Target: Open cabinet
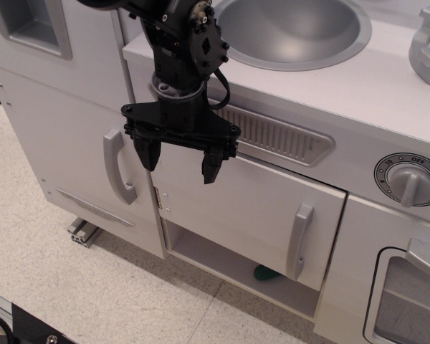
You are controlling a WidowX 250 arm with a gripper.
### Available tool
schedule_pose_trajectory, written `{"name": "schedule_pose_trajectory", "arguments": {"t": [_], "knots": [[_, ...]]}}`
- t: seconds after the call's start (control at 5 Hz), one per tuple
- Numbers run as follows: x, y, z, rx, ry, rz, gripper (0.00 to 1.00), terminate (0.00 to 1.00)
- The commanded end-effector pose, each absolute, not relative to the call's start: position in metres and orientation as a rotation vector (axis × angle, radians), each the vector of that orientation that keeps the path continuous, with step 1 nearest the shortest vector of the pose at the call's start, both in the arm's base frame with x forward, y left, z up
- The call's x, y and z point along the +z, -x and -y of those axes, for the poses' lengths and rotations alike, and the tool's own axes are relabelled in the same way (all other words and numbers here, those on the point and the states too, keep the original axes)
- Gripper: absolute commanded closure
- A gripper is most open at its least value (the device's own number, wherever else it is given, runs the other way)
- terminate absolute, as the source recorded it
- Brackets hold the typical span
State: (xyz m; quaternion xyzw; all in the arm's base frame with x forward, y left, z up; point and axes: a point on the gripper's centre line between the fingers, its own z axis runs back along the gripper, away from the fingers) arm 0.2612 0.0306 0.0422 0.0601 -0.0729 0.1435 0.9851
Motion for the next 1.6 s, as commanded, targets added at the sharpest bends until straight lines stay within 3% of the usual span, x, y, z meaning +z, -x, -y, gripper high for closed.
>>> {"name": "schedule_pose_trajectory", "arguments": {"t": [0.0,0.4,0.6,0.8,1.4], "knots": [[0.042,-0.261,-0.031,0.288,-0.121,0.147,0.00,0.00],[0.040,-0.251,0.029,0.121,0.003,0.178,0.00,0.00],[0.030,-0.256,0.059,0.038,0.068,0.236,0.00,0.00],[0.017,-0.265,0.077,0.044,0.070,0.314,0.00,0.00],[-0.017,-0.295,0.092,0.035,0.032,0.388,0.00,0.00]]}}
